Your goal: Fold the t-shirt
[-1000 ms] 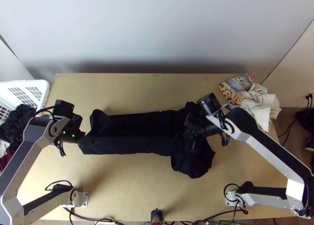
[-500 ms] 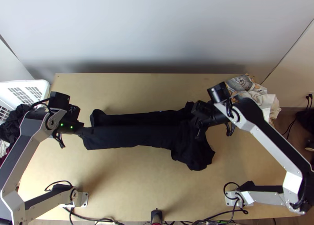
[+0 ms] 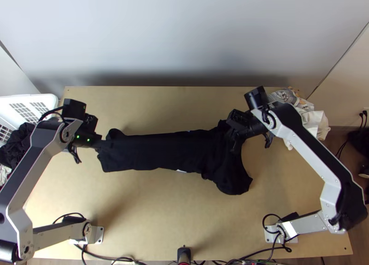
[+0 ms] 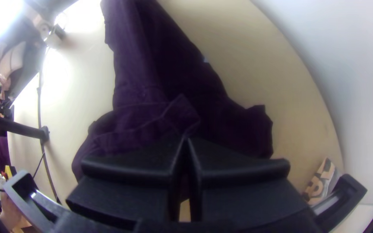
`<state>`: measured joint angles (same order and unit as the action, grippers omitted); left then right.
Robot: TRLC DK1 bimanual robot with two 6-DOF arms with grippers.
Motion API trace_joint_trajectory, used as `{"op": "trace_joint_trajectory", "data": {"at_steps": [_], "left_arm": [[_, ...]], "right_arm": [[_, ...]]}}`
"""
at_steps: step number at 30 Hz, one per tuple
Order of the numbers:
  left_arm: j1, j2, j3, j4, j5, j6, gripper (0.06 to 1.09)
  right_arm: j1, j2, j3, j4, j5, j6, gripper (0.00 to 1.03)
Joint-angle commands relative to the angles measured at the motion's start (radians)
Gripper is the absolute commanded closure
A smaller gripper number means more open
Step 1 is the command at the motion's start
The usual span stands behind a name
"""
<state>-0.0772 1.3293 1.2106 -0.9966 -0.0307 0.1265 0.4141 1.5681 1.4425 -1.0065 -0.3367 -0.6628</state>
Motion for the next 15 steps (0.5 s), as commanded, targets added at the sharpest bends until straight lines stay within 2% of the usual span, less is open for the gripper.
{"op": "trace_joint_trajectory", "data": {"at_steps": [1,15], "left_arm": [[-0.001,0.076,0.026,0.064,-0.017,0.025,1.05],[-0.001,0.269,0.124,0.138,-0.037,0.056,1.05]], "right_arm": [[-0.037,0.092,0.067,0.003,0.001,-0.041,1.0],[-0.118,0.38,0.315,-0.017,0.002,-0.133,1.0]]}}
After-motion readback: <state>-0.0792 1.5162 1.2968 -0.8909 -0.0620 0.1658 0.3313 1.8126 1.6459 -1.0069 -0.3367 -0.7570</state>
